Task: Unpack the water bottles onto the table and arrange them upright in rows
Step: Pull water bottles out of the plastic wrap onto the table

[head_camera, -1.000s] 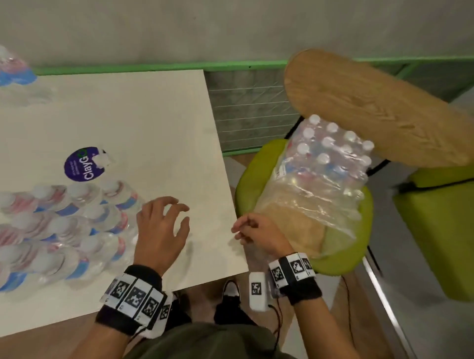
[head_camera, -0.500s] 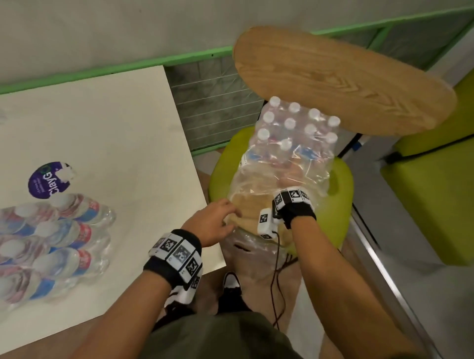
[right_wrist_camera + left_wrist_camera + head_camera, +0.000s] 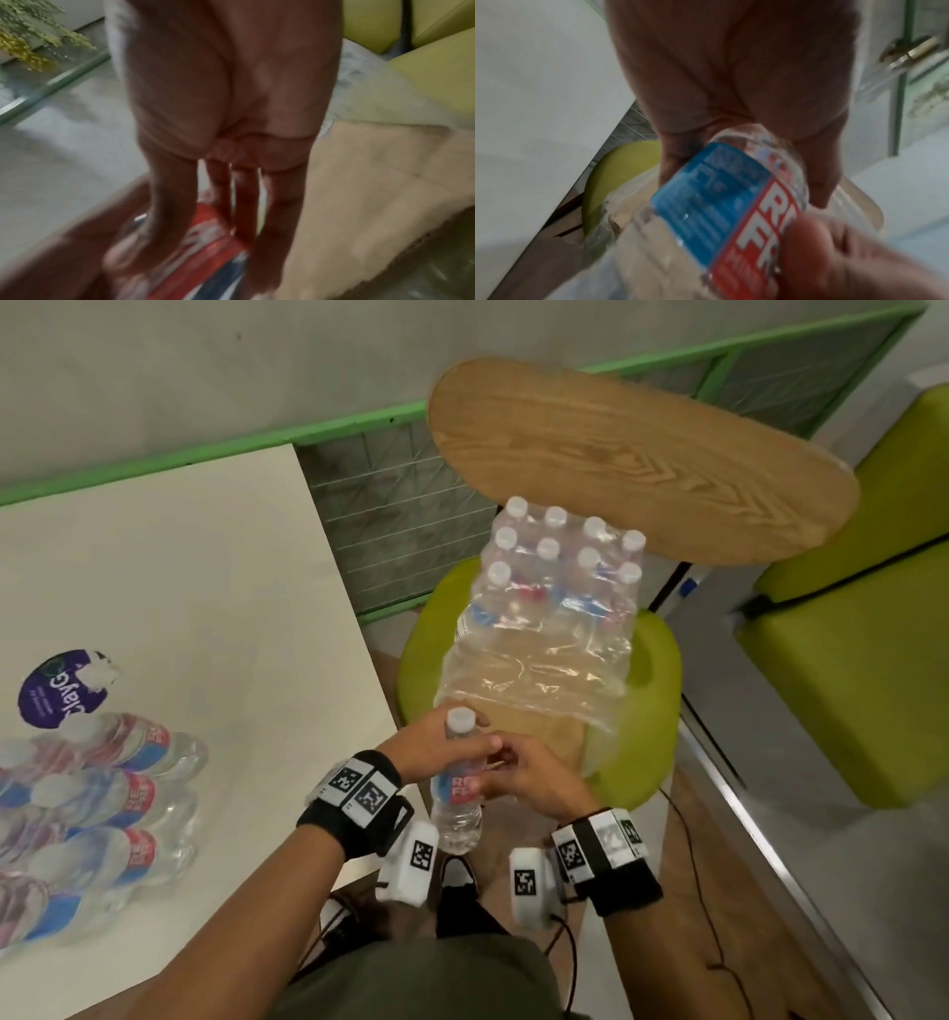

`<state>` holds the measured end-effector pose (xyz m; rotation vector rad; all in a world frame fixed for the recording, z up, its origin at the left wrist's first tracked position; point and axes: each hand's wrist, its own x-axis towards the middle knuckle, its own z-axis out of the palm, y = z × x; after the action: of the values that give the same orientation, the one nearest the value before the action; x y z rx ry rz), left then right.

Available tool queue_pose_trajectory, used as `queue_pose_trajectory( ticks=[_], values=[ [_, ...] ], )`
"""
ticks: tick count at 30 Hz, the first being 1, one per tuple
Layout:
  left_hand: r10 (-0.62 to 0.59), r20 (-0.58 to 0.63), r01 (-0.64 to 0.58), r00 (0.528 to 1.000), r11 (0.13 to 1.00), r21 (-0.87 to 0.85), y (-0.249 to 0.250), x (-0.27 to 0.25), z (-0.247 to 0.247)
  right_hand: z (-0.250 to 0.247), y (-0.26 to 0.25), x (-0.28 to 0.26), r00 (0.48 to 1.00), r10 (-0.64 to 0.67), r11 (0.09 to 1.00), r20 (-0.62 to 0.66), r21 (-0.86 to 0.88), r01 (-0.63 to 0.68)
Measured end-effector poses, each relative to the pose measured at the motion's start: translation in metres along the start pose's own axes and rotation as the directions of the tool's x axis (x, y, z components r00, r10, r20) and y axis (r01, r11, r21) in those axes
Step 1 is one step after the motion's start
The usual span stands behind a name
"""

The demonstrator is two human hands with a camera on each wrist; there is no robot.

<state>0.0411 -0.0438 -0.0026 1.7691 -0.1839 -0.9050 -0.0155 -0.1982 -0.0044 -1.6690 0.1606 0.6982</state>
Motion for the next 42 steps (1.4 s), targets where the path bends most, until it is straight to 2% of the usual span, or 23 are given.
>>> queue_pose_trajectory(
  ticks=[1, 2, 4, 5, 6, 7, 8, 9, 15, 18, 21, 22, 26, 27, 28, 30, 32, 33, 35, 37, 39, 42],
  values=[
    [-0.020, -0.025, 0.019, 0.999, 1.000, -0.025, -0.002, -0.002, -0.006, -0.003, -0.004, 0.005, 0.999, 0.041, 0.998, 0.005, 0.038, -0.041],
    [-0.027, -0.057, 0.024, 0.998, 0.998, -0.053, -0.004, -0.004, -0.013, -0.008, -0.005, 0.009, 0.995, 0.073, 0.997, -0.073, 0.030, -0.071],
    [-0.045, -0.113, 0.033, 0.993, 0.994, -0.103, -0.006, -0.010, -0.028, -0.018, -0.011, 0.013, 0.957, 0.066, 0.967, -0.284, -0.218, -0.132],
    [-0.055, -0.139, 0.040, 0.989, 0.993, -0.108, -0.008, -0.012, -0.035, -0.022, -0.016, 0.013, 0.943, 0.042, 0.873, -0.331, -0.447, -0.196],
    [-0.054, -0.162, 0.038, 0.985, 0.994, -0.104, -0.008, -0.016, -0.041, -0.024, -0.022, 0.013, 0.956, 0.035, 0.674, -0.293, -0.699, -0.239],
    [-0.058, -0.190, 0.039, 0.980, 0.994, -0.100, -0.009, -0.020, -0.047, -0.025, -0.030, 0.012, 0.968, 0.052, 0.488, -0.247, -0.839, -0.241],
    [-0.059, -0.222, 0.036, 0.973, 0.994, -0.103, -0.011, -0.023, -0.052, -0.025, -0.041, 0.016, 0.970, 0.079, 0.392, -0.231, -0.887, -0.243],
    [-0.058, -0.256, 0.032, 0.965, 0.994, -0.106, -0.012, -0.027, -0.057, -0.026, -0.051, 0.022, 0.968, 0.101, 0.358, -0.231, -0.899, -0.252],
    [-0.095, -0.385, 0.046, 0.918, 0.990, -0.136, -0.023, -0.049, -0.078, -0.022, -0.079, 0.053, 0.970, 0.114, 0.340, -0.213, -0.909, -0.240],
    [-0.117, -0.414, 0.060, 0.903, 0.987, -0.150, -0.030, -0.055, -0.085, -0.021, -0.080, 0.057, 0.961, 0.134, 0.393, -0.243, -0.877, -0.277],
    [-0.112, -0.425, 0.053, 0.898, 0.988, -0.148, -0.034, -0.059, -0.087, -0.019, -0.078, 0.049, 0.954, 0.165, 0.401, -0.252, -0.866, -0.298],
    [-0.107, -0.429, 0.050, 0.897, 0.988, -0.143, -0.034, -0.060, -0.088, -0.018, -0.074, 0.045, 0.953, 0.150, 0.394, -0.262, -0.869, -0.301],
    [-0.102, -0.449, 0.041, 0.888, 0.989, -0.144, -0.040, -0.061, -0.091, -0.012, -0.050, 0.019, 0.958, 0.098, 0.262, -0.270, -0.922, -0.286],
    [-0.100, -0.453, 0.038, 0.886, 0.989, -0.144, -0.042, -0.062, -0.091, -0.012, -0.041, 0.015, 0.962, 0.075, 0.265, -0.262, -0.925, -0.273],
    [-0.097, -0.457, 0.033, 0.884, 0.989, -0.146, -0.043, -0.063, -0.092, -0.014, -0.031, 0.017, 0.956, 0.067, 0.316, -0.285, -0.903, -0.292],
    [-0.087, -0.467, 0.015, 0.880, 0.988, -0.155, -0.045, -0.068, -0.093, -0.016, -0.025, 0.026, 0.916, 0.103, 0.557, -0.389, -0.741, -0.377],
    [-0.062, -0.479, -0.013, 0.875, 0.988, -0.152, -0.047, -0.076, -0.095, -0.009, -0.024, 0.028, 0.858, 0.166, 0.839, -0.486, -0.387, -0.382],
    [-0.049, -0.485, -0.023, 0.873, 0.989, -0.143, -0.050, -0.082, -0.096, -0.004, -0.020, 0.027, 0.844, 0.186, 0.908, -0.504, -0.241, -0.344],
    [-0.032, -0.501, -0.030, 0.865, 0.993, -0.116, -0.059, -0.095, -0.099, 0.008, -0.017, 0.021, 0.891, 0.197, 0.930, -0.409, -0.210, -0.302],
    [-0.020, -0.530, -0.026, 0.847, 0.997, -0.078, -0.070, -0.109, -0.101, 0.027, -0.022, 0.012, 0.961, 0.203, 0.928, -0.186, -0.278, -0.250],
    [-0.013, -0.564, -0.004, 0.826, 1.000, -0.028, -0.082, -0.122, -0.104, 0.047, -0.028, 0.018, 0.985, 0.173, 0.928, -0.015, -0.333, -0.168],
    [-0.039, -0.595, 0.089, 0.802, 0.994, 0.056, -0.097, -0.138, -0.113, 0.086, -0.042, 0.042, 0.991, 0.077, 0.935, 0.110, -0.354, -0.033]
  ],
)
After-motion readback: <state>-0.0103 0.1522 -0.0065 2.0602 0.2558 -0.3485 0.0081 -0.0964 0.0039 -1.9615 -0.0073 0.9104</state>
